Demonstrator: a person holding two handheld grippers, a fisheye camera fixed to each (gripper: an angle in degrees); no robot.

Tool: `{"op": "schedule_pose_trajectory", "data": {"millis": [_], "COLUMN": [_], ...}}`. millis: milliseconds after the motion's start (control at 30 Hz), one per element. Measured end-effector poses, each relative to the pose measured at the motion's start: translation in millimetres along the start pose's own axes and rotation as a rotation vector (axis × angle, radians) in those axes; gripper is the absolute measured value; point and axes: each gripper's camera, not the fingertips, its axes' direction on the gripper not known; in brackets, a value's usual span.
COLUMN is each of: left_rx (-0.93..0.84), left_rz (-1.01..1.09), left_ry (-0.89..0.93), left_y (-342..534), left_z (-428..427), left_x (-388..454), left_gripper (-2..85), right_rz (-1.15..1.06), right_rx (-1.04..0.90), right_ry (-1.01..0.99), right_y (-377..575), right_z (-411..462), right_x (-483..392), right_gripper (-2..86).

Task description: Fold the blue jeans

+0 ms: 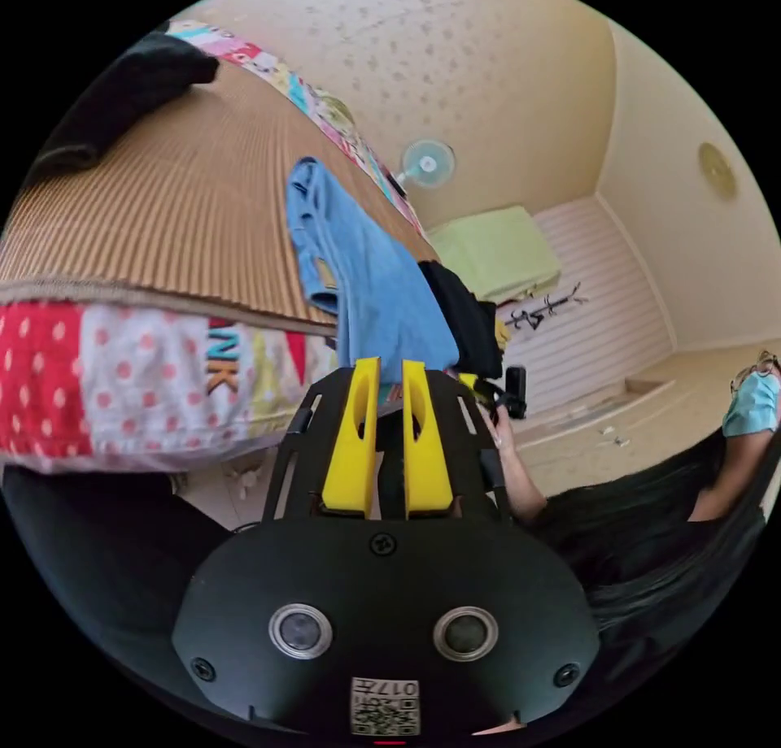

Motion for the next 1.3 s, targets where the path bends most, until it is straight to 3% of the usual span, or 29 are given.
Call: {"op": "schedule_pose_trajectory", "data": {"millis": [133,200,333,400,500,600,667,767,833,900,1167,1300], "left_rx": [0.044,0.011,-0.023,-0.080,-0.051,-0.034,-0.064,-0.092,-0.112,-0.134,-0.041,-0.023], "left_rz": [0.004,0.035,-0.004,-0.067,-0.064,-0.084,-0.123,-0.195,-0.184,-0.130,0.126,0.288], "left_ry": [-0.056,-0.116,-0.241,-0.246,-0.158,-0.192,-0.137,0.012,0.125,0.159,0.206,0.317], "left_y": [-61.2,-98.5,-158.7,-164.0,-143.1,-115.8,-101.4,-79.7,-69.9,-68.1,-112.9,-143.7], "left_z": [-10.5,2.2,40.4,59.0,70.2,68.2,67.1,56.5,48.6,45.7,57.9,103.3], "left_x": [-4.3,-1.3,-14.4,-27.3,-31.0,-27.7,-30.6,-35.5,-20.2,4.6,137.9,218.8], "left_gripper": [10.8,11.6,12.5,14.6,13.6,10.3,8.2,6.2,5.5,5.4,5.6,5.8], "right_rz": [0.041,-0.010,-0.056,-0.030,0.016,-0.002,0.028,0.084,0.058,-0.008,-0.355,-0.501], "right_rx": [0.136,0.126,0.040,0.006,-0.063,0.074,0.053,-0.010,0.021,0.078,0.171,0.322], "right_ry": [-0.058,0.015,0.208,0.172,0.121,0.278,0.289,0.108,-0.135,-0.193,-0.008,0.105], "right_y": [-17.5,-44.8,-106.2,-118.5,-110.1,-71.3,-57.8,-49.8,-49.9,-54.8,-129.0,-137.4], "right_z": [-21.1,-14.6,35.7,60.5,105.6,120.2,128.0,123.4,104.4,83.3,-13.5,-110.7], "right_x": [14.2,1.8,-15.7,-10.6,-3.0,-26.6,-37.6,-39.4,-42.7,-57.3,-167.7,-223.7], "right_gripper": [5.0,7.3,20.1,21.1,18.0,13.9,11.9,8.4,6.3,5.0,3.8,4.2]}}
